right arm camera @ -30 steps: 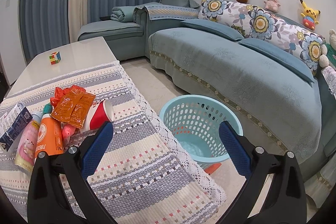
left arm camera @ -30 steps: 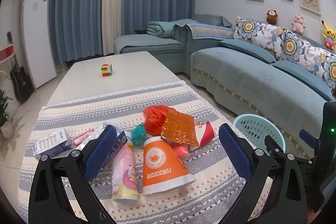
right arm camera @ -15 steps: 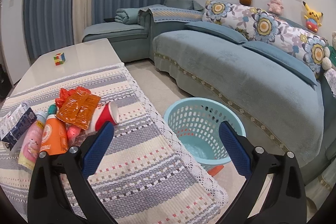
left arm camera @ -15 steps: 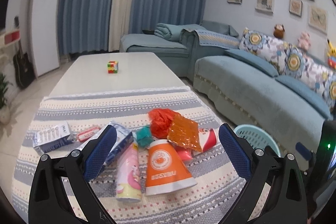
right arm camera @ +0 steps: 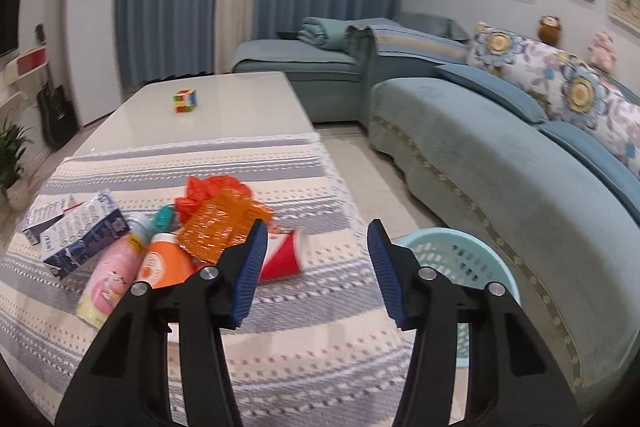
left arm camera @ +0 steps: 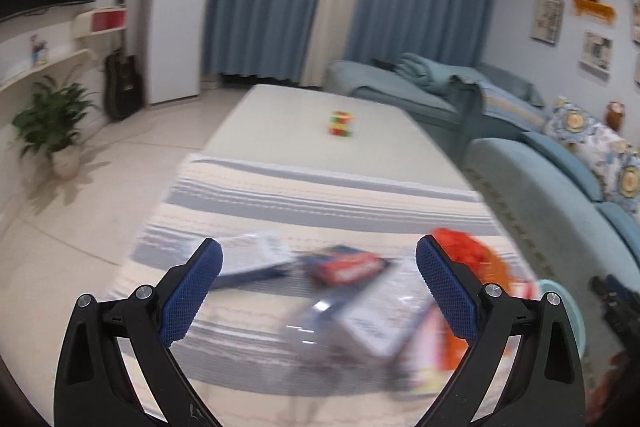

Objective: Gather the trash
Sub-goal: 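Grasp the white milk carton with the left tool while the right tool grasps another carton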

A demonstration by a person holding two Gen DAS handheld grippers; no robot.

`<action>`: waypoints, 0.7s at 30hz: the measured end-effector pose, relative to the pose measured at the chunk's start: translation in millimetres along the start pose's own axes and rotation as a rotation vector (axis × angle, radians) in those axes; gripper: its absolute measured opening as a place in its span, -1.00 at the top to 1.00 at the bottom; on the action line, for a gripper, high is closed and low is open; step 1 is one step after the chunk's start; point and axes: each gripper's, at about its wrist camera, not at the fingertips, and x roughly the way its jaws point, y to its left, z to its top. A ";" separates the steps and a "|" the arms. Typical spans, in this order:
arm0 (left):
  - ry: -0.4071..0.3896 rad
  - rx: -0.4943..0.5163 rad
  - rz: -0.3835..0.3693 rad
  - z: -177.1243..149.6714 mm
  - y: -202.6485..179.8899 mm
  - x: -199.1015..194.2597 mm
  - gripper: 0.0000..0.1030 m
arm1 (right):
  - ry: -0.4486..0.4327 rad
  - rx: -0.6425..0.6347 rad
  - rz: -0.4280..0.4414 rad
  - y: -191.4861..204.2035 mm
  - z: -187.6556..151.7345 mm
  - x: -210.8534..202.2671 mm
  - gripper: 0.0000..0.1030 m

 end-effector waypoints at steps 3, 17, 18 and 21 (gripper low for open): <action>0.025 0.012 0.046 4.1 33.4 20.4 -0.83 | 0.004 -0.025 0.048 22.6 7.5 3.2 0.06; 0.211 0.107 0.036 -2.0 110.9 119.1 -0.80 | 0.128 -0.102 0.256 160.5 13.8 34.5 0.06; 0.216 0.110 0.031 -5.1 109.9 124.5 -0.77 | 0.133 -0.105 0.255 162.2 12.0 35.6 0.06; 0.280 0.136 -0.020 -11.6 106.6 137.4 -0.53 | 0.156 -0.105 0.240 161.2 7.2 43.4 0.06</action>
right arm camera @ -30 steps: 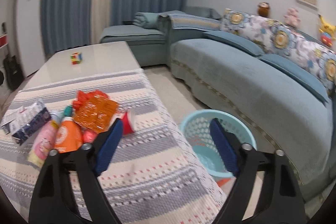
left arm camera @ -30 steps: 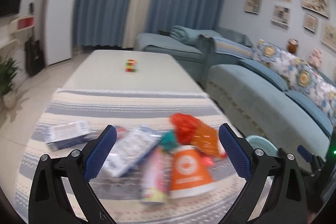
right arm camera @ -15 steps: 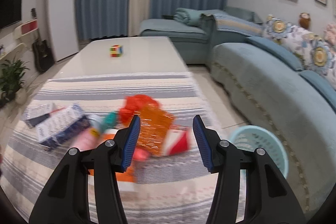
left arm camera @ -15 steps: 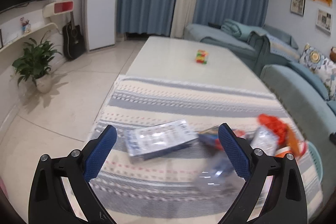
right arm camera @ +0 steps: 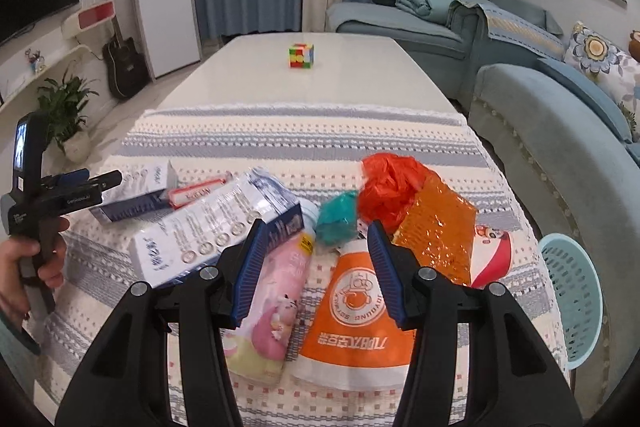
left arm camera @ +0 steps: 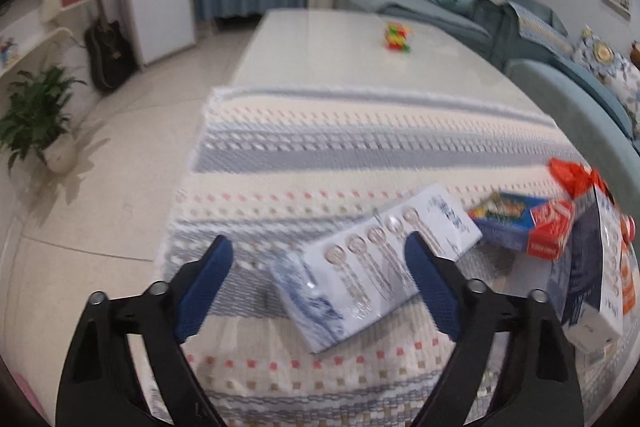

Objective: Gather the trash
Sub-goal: 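Grasp the white milk carton with the left tool while the right tool grasps another carton, then carry both cartons to the blue basket and open both tools to drop them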

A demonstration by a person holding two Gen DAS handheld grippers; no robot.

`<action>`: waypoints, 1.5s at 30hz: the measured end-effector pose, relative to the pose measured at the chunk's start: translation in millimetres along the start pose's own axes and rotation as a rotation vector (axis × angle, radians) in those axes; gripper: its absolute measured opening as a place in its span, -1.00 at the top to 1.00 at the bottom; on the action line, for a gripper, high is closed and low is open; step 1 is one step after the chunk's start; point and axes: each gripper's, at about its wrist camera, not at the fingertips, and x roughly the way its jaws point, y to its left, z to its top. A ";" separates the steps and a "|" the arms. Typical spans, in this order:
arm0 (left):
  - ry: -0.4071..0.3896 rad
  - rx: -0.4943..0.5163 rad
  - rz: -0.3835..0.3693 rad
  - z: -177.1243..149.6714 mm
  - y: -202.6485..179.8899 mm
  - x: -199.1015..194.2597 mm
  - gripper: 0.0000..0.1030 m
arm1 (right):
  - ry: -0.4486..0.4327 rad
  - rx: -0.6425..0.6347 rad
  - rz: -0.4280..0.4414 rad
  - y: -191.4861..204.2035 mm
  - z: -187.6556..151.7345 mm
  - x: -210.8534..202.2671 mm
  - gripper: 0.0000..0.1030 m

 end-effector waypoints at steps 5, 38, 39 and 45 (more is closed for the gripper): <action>0.067 0.095 -0.122 -16.4 -18.9 -9.1 -0.48 | 0.040 0.027 0.057 -4.9 -1.4 11.6 0.05; 0.081 0.256 -0.107 -28.9 -66.6 2.6 0.01 | 0.346 0.205 0.098 54.9 19.3 90.7 -0.27; 0.071 0.236 -0.112 -29.0 -64.8 -1.0 0.02 | 0.350 0.197 0.106 53.5 18.6 89.6 -0.25; -0.015 0.168 -0.125 -21.8 -63.3 -32.7 0.03 | 0.263 0.156 0.146 40.0 19.6 59.1 -0.19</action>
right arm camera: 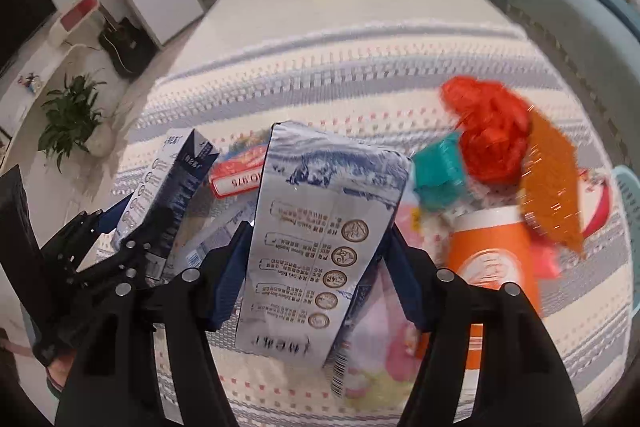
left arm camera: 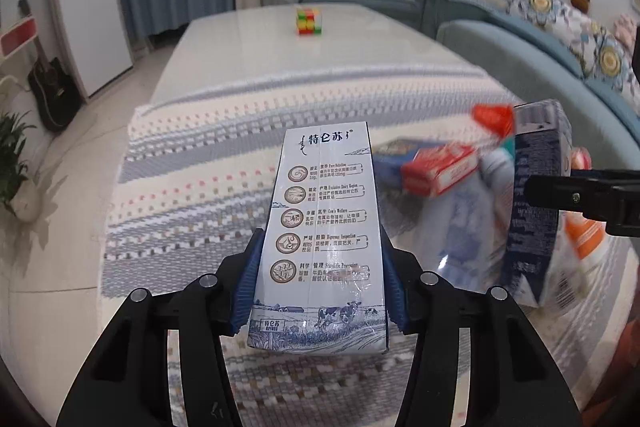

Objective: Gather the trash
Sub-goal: 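Carry both cartons to the blue basket and open both tools to drop them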

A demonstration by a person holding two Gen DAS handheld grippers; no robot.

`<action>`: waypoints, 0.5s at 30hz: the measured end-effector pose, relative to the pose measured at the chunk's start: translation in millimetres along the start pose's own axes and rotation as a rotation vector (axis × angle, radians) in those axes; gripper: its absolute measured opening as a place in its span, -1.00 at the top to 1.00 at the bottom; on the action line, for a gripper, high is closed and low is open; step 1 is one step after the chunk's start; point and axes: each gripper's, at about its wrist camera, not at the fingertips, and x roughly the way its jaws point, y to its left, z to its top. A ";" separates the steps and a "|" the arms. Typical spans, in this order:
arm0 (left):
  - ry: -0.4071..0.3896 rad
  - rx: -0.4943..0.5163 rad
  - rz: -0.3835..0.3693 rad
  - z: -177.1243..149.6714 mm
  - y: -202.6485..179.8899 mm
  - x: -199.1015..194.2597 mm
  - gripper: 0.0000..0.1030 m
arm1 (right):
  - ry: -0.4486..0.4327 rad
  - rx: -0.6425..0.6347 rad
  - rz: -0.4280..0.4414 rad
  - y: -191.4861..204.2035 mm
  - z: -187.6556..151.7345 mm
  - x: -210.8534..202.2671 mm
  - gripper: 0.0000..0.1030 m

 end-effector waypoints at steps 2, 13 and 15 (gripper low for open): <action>-0.039 -0.015 -0.014 3.7 -3.0 -14.6 0.03 | -0.042 -0.003 0.009 -6.0 0.6 -16.0 -0.18; -0.242 0.030 -0.157 45.0 -104.3 -88.3 0.03 | -0.326 0.041 -0.012 -82.9 2.8 -134.5 -0.16; -0.263 0.047 -0.184 51.4 -132.2 -92.4 0.03 | -0.374 0.045 -0.053 -103.7 -3.2 -155.3 -0.16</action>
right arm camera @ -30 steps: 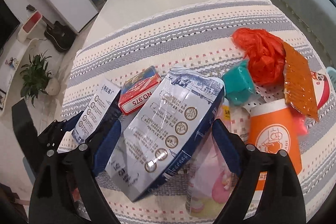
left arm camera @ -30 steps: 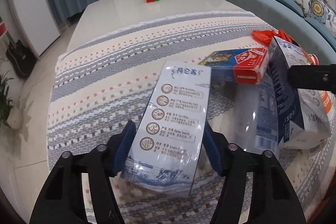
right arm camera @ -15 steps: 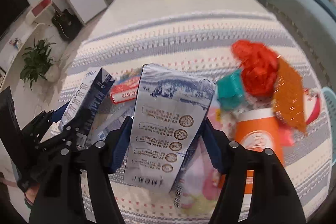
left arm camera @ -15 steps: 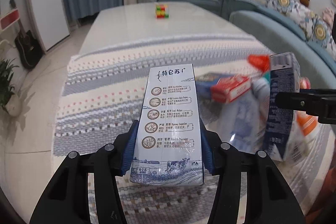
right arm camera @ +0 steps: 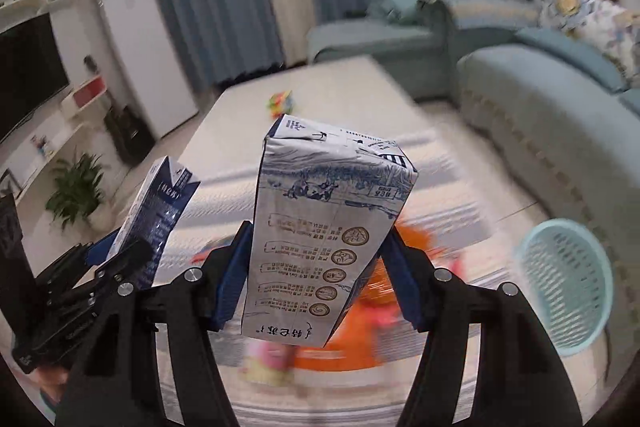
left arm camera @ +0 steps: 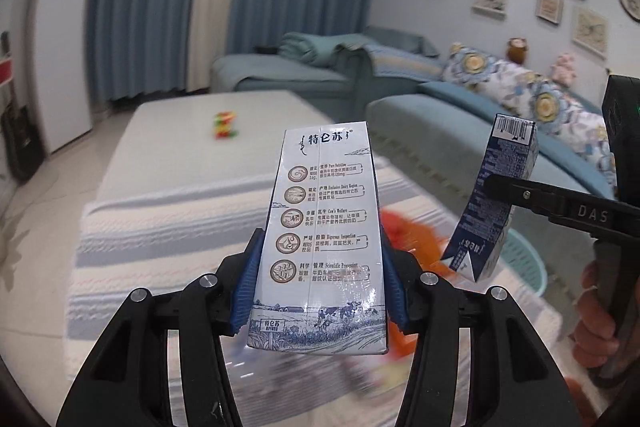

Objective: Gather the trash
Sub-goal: 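Carry both cartons to the blue basket and open both tools to drop them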

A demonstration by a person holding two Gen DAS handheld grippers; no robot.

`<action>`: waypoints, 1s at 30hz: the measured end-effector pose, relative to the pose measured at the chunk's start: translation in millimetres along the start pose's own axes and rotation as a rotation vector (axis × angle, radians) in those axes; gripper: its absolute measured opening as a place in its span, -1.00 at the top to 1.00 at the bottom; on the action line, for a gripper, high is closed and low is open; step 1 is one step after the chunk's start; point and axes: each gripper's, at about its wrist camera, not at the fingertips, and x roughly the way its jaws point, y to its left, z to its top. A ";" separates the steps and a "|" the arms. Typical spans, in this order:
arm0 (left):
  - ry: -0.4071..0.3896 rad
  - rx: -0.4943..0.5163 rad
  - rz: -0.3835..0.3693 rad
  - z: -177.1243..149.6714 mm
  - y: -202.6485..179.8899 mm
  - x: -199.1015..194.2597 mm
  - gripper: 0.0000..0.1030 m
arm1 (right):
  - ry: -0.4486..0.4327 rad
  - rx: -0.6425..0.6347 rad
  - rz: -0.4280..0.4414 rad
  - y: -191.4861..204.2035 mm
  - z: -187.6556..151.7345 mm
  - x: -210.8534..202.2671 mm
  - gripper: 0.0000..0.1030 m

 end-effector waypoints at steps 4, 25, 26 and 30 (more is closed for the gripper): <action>-0.020 0.036 -0.074 10.2 -59.6 14.7 0.03 | -0.071 0.017 -0.109 -62.4 2.9 -39.7 -0.16; 0.259 0.373 -0.323 -10.8 -335.3 185.6 0.03 | 0.093 0.429 -0.448 -346.7 -86.8 -36.6 -0.16; 0.280 0.378 -0.322 -16.4 -339.1 194.2 0.03 | 0.106 0.444 -0.450 -352.4 -92.8 -30.7 -0.16; 0.374 0.371 -0.327 -43.3 -347.0 228.5 0.03 | 0.144 0.477 -0.466 -359.2 -112.3 -10.7 -0.17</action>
